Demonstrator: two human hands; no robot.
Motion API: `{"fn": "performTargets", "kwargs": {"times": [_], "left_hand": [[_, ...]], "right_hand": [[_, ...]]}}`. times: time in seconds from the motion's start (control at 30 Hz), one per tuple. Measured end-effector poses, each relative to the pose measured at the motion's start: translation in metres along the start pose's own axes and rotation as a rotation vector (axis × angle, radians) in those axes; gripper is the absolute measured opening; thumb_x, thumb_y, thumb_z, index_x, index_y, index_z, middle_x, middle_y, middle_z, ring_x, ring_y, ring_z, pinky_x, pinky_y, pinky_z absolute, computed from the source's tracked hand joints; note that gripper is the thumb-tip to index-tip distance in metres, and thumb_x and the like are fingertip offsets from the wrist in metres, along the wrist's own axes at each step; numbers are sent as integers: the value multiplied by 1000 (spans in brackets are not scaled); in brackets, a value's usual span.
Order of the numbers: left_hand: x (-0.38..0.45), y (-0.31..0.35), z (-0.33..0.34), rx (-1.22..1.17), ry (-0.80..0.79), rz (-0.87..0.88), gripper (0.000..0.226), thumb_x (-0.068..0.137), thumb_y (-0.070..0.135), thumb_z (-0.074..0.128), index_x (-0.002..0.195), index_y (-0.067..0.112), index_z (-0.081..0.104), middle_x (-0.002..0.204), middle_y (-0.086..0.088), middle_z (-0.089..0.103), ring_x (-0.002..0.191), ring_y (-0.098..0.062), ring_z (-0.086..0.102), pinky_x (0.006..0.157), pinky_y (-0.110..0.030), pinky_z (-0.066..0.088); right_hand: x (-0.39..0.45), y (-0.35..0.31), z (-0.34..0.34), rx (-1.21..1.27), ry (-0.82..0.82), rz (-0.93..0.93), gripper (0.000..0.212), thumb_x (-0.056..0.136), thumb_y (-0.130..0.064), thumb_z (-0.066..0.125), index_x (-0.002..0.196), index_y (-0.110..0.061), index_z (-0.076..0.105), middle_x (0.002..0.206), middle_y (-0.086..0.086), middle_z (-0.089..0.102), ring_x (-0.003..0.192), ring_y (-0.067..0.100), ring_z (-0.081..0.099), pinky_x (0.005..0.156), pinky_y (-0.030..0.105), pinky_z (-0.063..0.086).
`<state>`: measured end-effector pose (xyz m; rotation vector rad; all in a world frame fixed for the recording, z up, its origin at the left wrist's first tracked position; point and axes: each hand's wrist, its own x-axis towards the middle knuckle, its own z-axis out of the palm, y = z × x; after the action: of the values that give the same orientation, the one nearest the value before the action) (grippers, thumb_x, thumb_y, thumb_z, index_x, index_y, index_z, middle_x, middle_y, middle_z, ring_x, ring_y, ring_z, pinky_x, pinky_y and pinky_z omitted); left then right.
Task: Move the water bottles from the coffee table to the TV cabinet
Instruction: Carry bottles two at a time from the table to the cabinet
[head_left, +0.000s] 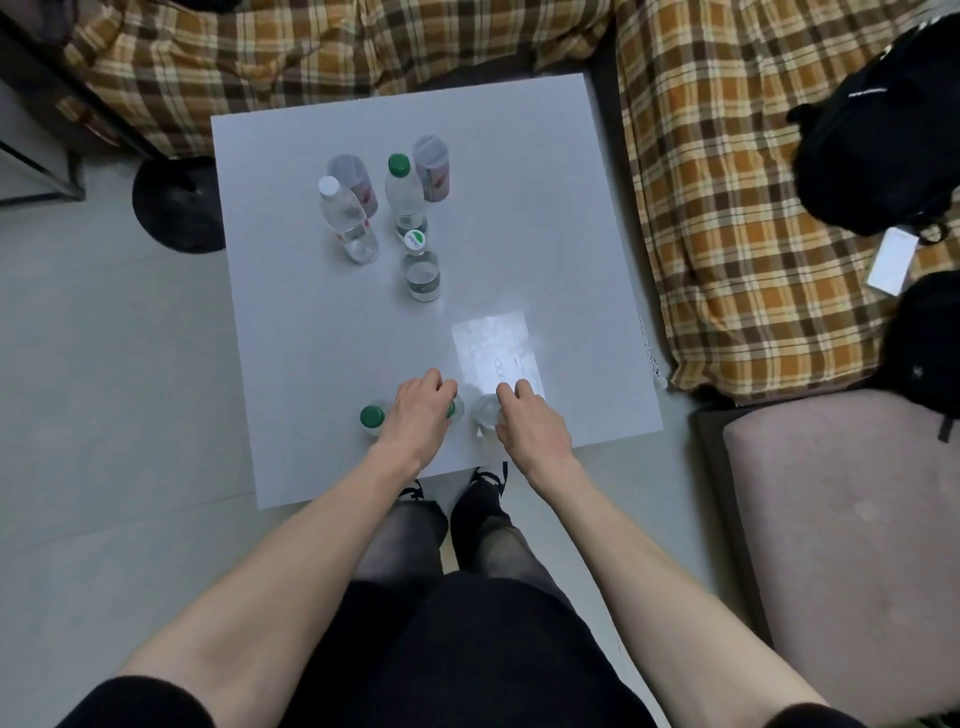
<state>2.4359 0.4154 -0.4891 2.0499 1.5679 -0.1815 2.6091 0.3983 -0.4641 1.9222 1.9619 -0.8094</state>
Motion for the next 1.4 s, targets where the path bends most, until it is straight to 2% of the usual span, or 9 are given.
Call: {"fn": "performTargets", "kwargs": {"times": [0.17, 0.3, 0.43, 0.67, 0.87, 1.03, 1.17, 1.3, 1.4], "left_hand": [[-7, 2, -11, 8, 13, 43, 19, 93, 4, 60, 111, 7, 57, 110, -11, 54, 94, -31, 52, 79, -30, 28], [-16, 13, -34, 7, 39, 107, 18, 95, 8, 60, 113, 7, 56, 111, -10, 52, 94, -30, 51, 79, -33, 36], [-27, 28, -70, -36, 81, 190, 20, 98, 9, 59, 117, 6, 57, 114, -10, 53, 99, -31, 53, 85, -36, 43], [-40, 64, -139, -107, 140, 382, 17, 99, 14, 59, 113, 5, 58, 113, -9, 53, 96, -31, 53, 85, -42, 46], [-49, 91, -177, -90, 134, 630, 16, 99, 16, 60, 111, 6, 57, 110, -8, 51, 93, -29, 53, 83, -41, 46], [-57, 121, -186, 70, 143, 860, 31, 103, 35, 54, 113, 5, 54, 108, -9, 52, 94, -29, 51, 83, -37, 41], [-76, 147, -180, 215, 104, 953, 38, 104, 46, 46, 112, 9, 51, 108, -9, 57, 97, -29, 53, 82, -38, 43], [-111, 179, -160, 219, 10, 1073, 37, 102, 47, 50, 106, 11, 49, 104, -8, 59, 95, -29, 53, 78, -36, 43], [-143, 203, -142, 174, -32, 1207, 34, 100, 44, 56, 99, 11, 49, 95, -8, 58, 89, -29, 53, 71, -33, 34]], "right_hand": [[-21, 17, -8, 67, 64, 61, 18, 104, -17, 46, 119, -8, 49, 117, 9, 52, 97, 32, 56, 65, 37, 37], [-42, 28, -29, 157, 178, 90, 21, 101, -30, 52, 107, -10, 50, 108, 5, 54, 97, 29, 54, 66, 36, 38], [-70, 37, -53, 294, 325, 186, 21, 96, -32, 55, 98, -11, 50, 101, 3, 56, 91, 27, 53, 70, 42, 49], [-124, 38, -80, 387, 547, 338, 22, 91, -36, 57, 91, -18, 45, 91, -3, 53, 80, 23, 49, 58, 36, 35], [-174, 18, -97, 391, 741, 463, 20, 91, -37, 58, 95, -20, 48, 93, -7, 52, 85, 21, 51, 62, 40, 46], [-225, 7, -100, 380, 944, 586, 19, 96, -40, 56, 95, -24, 47, 92, -8, 51, 82, 17, 51, 60, 37, 45], [-274, -1, -89, 414, 1042, 695, 24, 97, -45, 58, 95, -22, 49, 91, -6, 53, 80, 17, 50, 60, 36, 43], [-328, -7, -68, 458, 1122, 832, 28, 95, -47, 61, 91, -23, 48, 88, -7, 53, 78, 19, 52, 62, 37, 44], [-372, -11, -47, 503, 1169, 942, 29, 93, -47, 64, 91, -23, 48, 88, -7, 54, 78, 21, 53, 64, 38, 45]]}}
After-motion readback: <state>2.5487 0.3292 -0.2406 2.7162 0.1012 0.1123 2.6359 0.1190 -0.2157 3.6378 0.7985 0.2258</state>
